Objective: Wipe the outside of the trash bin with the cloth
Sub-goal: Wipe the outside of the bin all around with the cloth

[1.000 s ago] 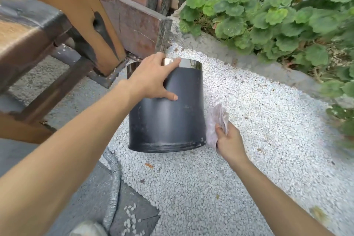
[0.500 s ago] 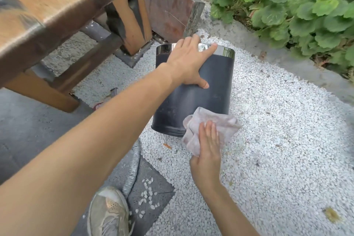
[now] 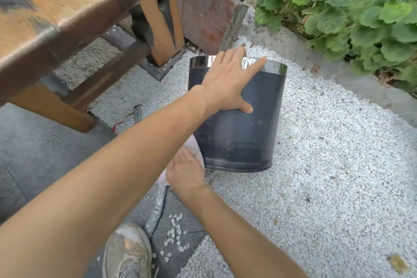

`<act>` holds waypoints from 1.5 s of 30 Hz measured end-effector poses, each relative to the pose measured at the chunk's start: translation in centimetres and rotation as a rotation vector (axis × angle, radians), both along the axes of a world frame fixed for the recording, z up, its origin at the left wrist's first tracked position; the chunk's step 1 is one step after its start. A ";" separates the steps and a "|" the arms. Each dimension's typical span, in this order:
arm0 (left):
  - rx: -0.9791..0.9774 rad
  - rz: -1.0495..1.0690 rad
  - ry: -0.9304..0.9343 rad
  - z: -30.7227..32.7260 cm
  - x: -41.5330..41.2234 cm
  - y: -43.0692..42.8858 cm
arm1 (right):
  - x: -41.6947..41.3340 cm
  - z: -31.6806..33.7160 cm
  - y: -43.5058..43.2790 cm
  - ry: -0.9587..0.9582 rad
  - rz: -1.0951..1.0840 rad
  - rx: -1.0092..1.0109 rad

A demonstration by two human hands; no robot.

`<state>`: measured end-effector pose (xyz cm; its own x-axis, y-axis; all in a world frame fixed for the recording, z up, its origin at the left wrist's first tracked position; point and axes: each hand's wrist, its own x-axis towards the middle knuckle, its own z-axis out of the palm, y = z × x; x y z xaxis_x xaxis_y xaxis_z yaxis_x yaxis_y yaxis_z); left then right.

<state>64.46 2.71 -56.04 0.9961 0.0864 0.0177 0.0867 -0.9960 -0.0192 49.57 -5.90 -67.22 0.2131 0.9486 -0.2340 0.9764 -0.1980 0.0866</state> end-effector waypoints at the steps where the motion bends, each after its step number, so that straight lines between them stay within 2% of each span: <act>1: -0.015 0.002 -0.002 -0.1 0.0 0.0 | 0.2 0.0 -0.9 -0.024 -0.003 0.020; 3: -0.037 0.014 -0.001 0.0 0.1 -0.2 | 0.7 -0.6 -3.9 -0.026 0.001 0.136; 7: -0.055 0.054 0.015 0.0 0.5 -1.0 | 2.4 -2.6 -10.1 0.096 -0.014 0.567; 10: -0.050 0.068 0.028 -0.1 0.8 -1.1 | 4.7 -3.4 -14.0 0.190 -0.166 0.682; 14: -0.022 0.102 0.051 0.5 0.6 -1.0 | 7.5 -4.1 -18.8 0.498 -0.536 0.757; 17: -0.029 0.146 0.079 1.4 1.0 -1.7 | 8.8 -3.0 -19.7 0.868 -1.122 0.802; 19: -0.124 0.192 0.092 2.5 1.9 -2.4 | 9.9 -3.2 -19.9 1.031 -1.432 0.773; 22: -0.206 0.200 0.080 3.7 3.7 -4.1 | 11.3 -3.2 -20.3 1.159 -1.531 0.764; 27: -0.229 0.131 0.095 3.1 5.1 -6.6 | 16.0 1.2 -18.8 1.153 -1.483 1.006; 32: -0.271 -0.202 0.110 5.0 3.9 -6.2 | 22.7 10.5 -17.6 0.955 -1.149 1.256; 35: -0.334 -0.333 0.123 7.0 3.1 -4.3 | 25.6 15.0 -17.5 0.816 -0.861 1.139; 38: -0.294 -0.354 0.113 9.1 2.7 -1.7 | 27.4 16.8 -17.8 0.564 -0.625 0.834; 40: -0.266 -0.311 0.126 9.7 2.4 0.6 | 27.1 17.2 -17.7 0.520 -0.557 0.712; 42: -0.249 -0.235 0.148 9.5 1.9 2.9 | 26.3 16.7 -16.4 0.561 -0.546 0.683; 45: -0.231 -0.147 0.151 8.4 1.0 4.8 | 25.7 14.5 -13.2 0.519 -0.541 0.706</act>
<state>65.49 7.50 -47.65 0.9881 -0.0743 -0.1344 -0.0453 -0.9772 0.2073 75.26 -19.06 -52.72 0.6842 0.7127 0.1544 0.6253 -0.4644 -0.6272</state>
